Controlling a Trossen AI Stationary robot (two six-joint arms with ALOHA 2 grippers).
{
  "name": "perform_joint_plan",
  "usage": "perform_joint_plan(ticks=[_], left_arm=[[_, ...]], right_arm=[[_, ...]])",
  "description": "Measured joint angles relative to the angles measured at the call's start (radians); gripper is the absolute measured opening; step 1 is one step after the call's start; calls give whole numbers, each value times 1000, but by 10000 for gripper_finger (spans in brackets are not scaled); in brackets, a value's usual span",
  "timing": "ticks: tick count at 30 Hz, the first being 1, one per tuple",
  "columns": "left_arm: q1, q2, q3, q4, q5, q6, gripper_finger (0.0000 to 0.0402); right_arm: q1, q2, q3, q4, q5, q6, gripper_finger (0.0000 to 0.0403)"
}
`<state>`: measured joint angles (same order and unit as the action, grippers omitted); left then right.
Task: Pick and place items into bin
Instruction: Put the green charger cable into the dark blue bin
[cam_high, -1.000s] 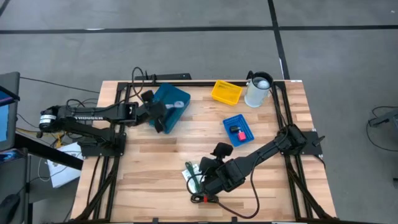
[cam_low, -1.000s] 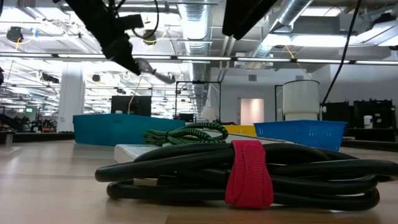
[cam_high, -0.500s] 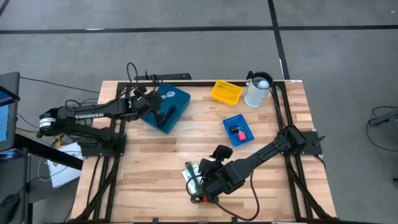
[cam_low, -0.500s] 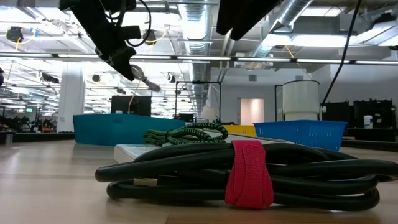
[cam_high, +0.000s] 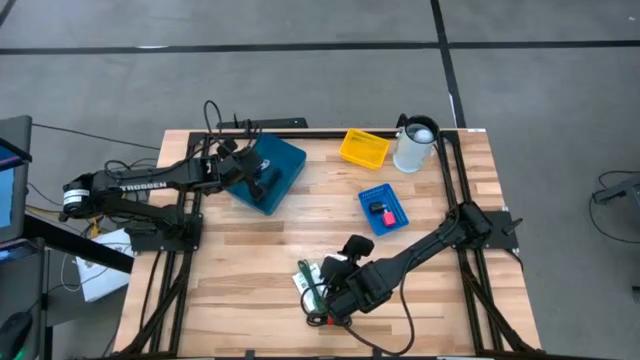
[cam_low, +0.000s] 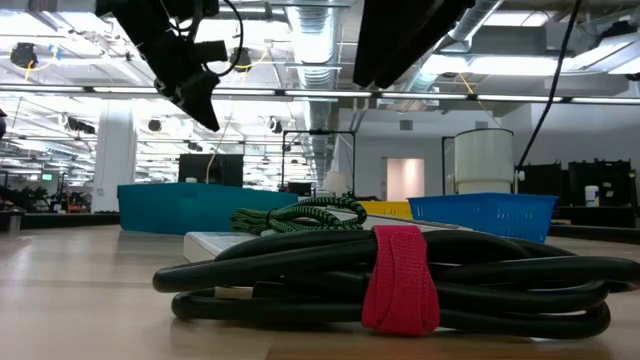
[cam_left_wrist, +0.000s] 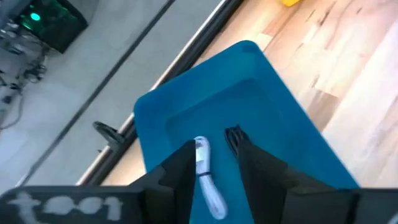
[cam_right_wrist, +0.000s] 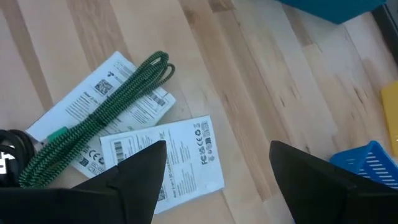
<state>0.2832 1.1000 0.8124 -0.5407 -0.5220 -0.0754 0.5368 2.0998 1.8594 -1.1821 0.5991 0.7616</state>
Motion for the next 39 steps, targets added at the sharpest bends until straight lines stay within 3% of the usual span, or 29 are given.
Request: perform_joint_plan(ticks=[17, 31, 39], left_arm=[[0, 0, 0, 1, 20, -52, 119], [-1, 0, 0, 10, 51, -41, 119], [-1, 0, 0, 9, 72, -46, 119]], right_arm=[[2, 15, 2, 375, 52, -3, 282], [-38, 91, -3, 467, 183, 43, 282], [-83, 97, -1, 478, 57, 45, 282]])
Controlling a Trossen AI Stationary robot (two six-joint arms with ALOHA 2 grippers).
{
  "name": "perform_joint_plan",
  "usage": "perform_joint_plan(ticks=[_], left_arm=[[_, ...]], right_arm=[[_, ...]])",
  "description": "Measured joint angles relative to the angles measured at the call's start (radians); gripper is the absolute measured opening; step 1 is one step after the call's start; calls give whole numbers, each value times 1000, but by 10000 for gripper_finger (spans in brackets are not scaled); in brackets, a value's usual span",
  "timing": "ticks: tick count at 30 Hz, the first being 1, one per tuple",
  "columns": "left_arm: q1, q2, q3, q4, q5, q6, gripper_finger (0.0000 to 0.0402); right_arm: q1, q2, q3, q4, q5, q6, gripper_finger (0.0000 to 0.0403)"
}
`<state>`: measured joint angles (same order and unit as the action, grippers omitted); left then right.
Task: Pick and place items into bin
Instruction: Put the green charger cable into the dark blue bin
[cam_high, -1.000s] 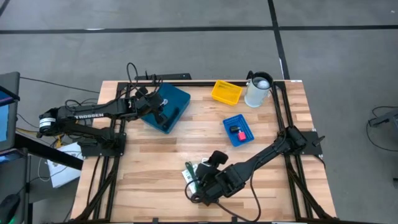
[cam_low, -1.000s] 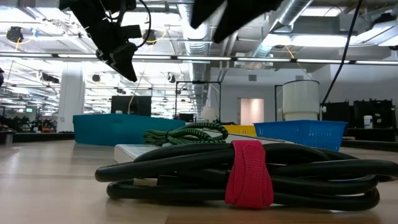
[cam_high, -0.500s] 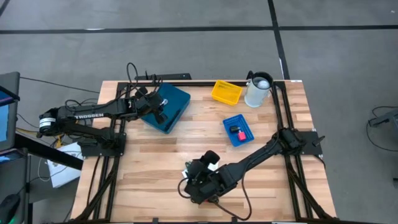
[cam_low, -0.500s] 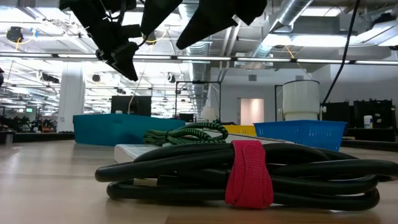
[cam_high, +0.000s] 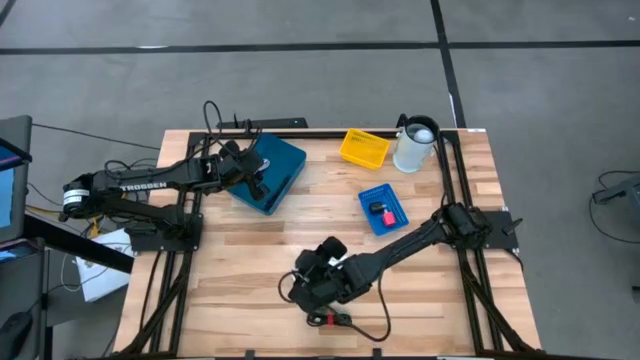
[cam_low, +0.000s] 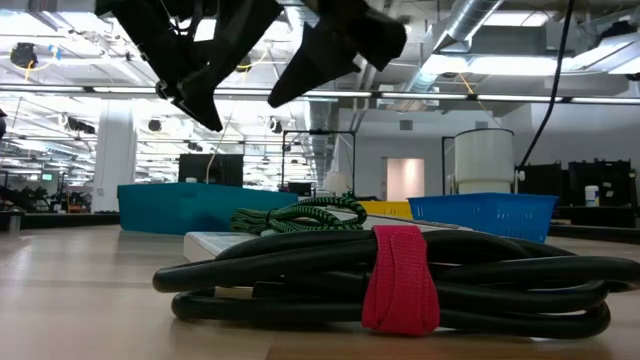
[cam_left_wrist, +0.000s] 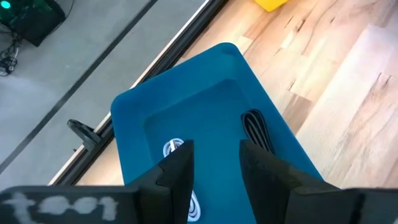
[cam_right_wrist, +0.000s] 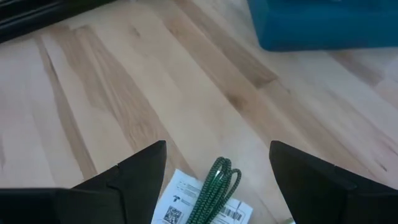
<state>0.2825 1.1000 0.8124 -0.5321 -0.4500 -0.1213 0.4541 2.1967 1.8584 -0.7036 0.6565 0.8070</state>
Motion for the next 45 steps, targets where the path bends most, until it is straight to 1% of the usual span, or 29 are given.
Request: perform_joint_plan(ticks=[3, 12, 19, 23, 31, 35, 41, 45], left_arm=[[0, 0, 0, 0, 0, 6, 119], [0, 0, 0, 0, 0, 29, 119], [0, 0, 0, 0, 0, 29, 119], [0, 0, 0, 0, 0, 29, 119], [0, 0, 0, 0, 0, 29, 119], [0, 0, 0, 0, 0, 29, 119], [0, 0, 0, 0, -1, 29, 119], [0, 0, 0, 0, -1, 29, 119]], right_arm=[[-14, 0, 0, -2, -27, 0, 282], [-42, 0, 0, -4, -37, -22, 282], [-64, 0, 0, -14, -97, -29, 282], [-79, 0, 0, -14, -190, -29, 282], [-115, 0, 0, -16, -466, -57, 282], [-132, 1, 0, -18, -547, -81, 282], [-151, 18, 1, -32, -543, -82, 282], [-156, 17, 1, -25, -465, -77, 282]])
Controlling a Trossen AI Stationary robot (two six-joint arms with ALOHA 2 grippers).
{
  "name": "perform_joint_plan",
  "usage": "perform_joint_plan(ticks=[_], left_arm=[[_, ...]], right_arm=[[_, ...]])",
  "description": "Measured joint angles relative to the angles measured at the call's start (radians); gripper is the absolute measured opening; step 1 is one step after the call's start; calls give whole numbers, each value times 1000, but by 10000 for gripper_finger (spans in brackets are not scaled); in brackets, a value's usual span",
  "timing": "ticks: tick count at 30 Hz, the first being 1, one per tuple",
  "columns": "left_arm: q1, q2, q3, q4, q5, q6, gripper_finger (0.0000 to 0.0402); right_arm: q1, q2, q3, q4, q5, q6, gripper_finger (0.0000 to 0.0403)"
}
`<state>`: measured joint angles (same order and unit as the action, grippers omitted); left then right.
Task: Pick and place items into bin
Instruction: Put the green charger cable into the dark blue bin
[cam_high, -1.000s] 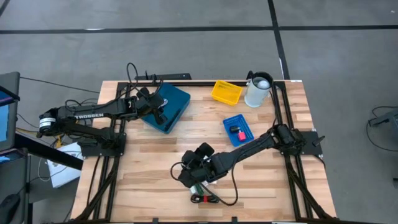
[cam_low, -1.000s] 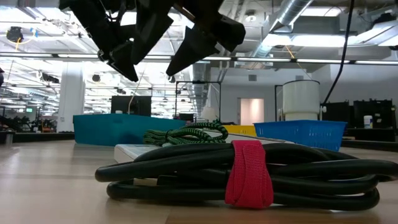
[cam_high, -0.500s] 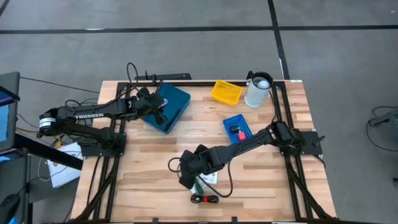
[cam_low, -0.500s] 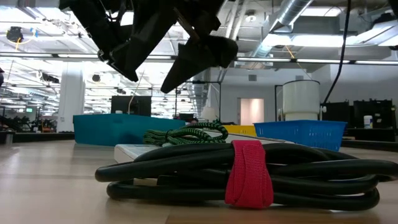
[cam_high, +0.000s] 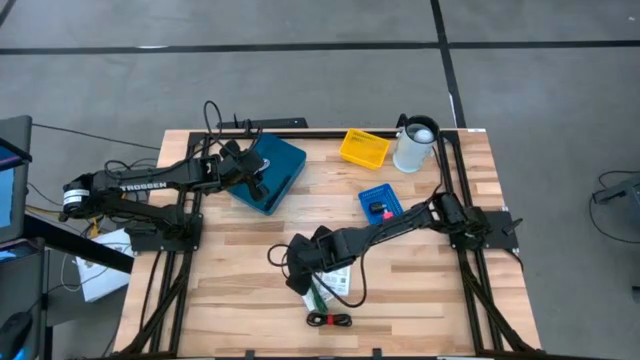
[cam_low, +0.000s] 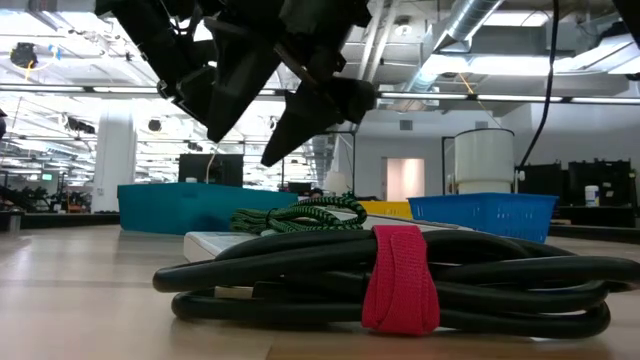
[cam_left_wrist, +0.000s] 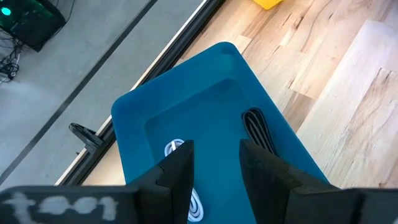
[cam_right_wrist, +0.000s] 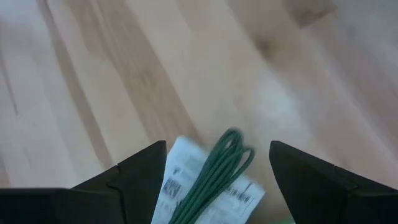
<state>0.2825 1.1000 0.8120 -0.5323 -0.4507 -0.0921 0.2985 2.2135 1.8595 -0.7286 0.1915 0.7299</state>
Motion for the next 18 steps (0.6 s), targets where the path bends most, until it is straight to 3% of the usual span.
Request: perform_joint_plan(ticks=[18], left_arm=[[0, 0, 0, 0, 0, 0, 119]], right_arm=[[0, 69, -2, 12, 23, 22, 282]])
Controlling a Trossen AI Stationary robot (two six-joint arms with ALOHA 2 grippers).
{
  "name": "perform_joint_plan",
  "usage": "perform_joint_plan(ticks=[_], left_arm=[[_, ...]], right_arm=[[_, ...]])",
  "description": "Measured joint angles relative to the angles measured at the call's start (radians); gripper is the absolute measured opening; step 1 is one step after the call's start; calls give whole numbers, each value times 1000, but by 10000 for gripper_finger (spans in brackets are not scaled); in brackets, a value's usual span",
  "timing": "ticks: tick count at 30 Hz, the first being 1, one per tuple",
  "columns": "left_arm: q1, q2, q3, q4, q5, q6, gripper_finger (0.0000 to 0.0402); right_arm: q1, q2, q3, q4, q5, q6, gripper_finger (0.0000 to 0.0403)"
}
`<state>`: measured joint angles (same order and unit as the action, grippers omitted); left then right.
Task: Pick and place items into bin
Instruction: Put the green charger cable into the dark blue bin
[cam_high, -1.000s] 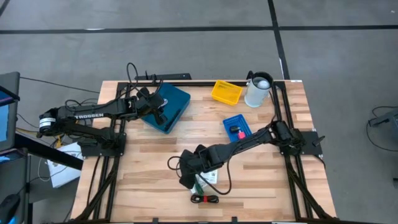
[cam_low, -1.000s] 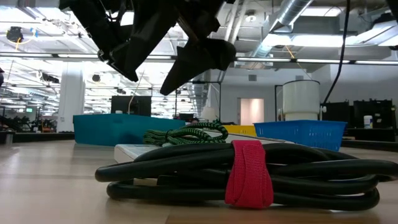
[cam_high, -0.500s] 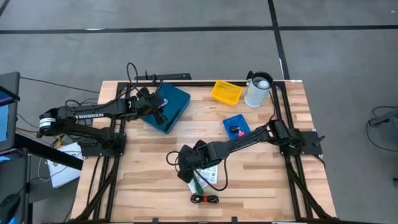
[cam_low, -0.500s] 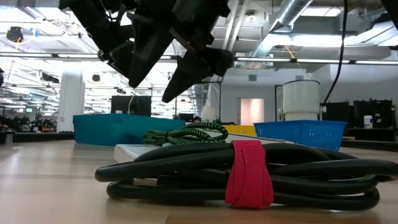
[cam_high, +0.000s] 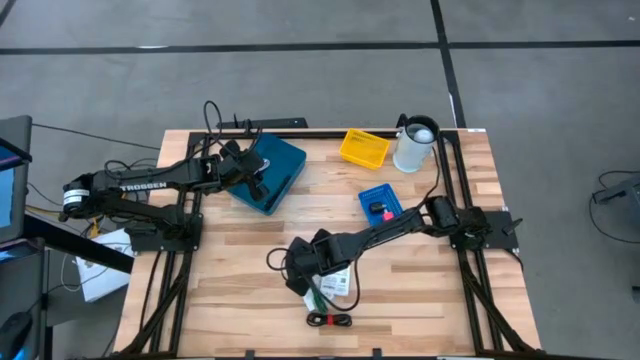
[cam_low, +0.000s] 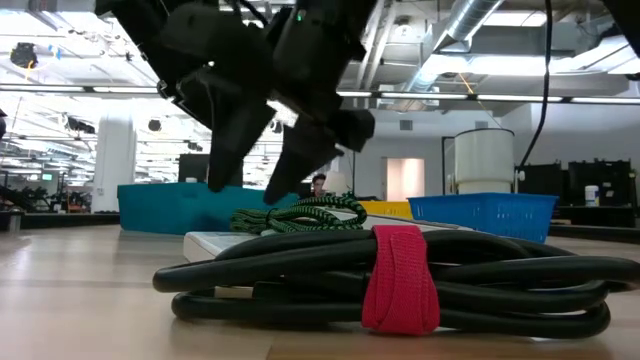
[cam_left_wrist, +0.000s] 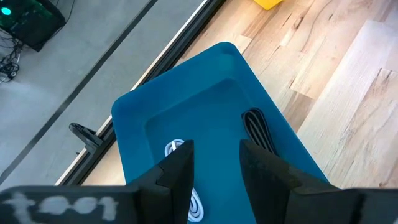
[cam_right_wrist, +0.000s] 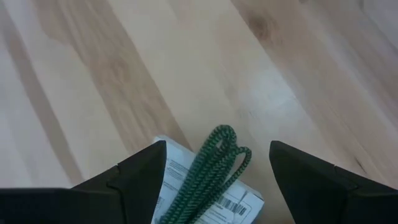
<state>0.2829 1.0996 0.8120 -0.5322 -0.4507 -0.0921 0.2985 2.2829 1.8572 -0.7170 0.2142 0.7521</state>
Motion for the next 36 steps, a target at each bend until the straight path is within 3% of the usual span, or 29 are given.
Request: perform_joint_plan(ticks=[17, 36], left_arm=[[0, 0, 0, 3, 0, 0, 119], [0, 0, 0, 3, 0, 0, 119]], right_arm=[[0, -3, 2, 7, 1, 27, 282], [23, -3, 2, 1, 90, 114, 282]])
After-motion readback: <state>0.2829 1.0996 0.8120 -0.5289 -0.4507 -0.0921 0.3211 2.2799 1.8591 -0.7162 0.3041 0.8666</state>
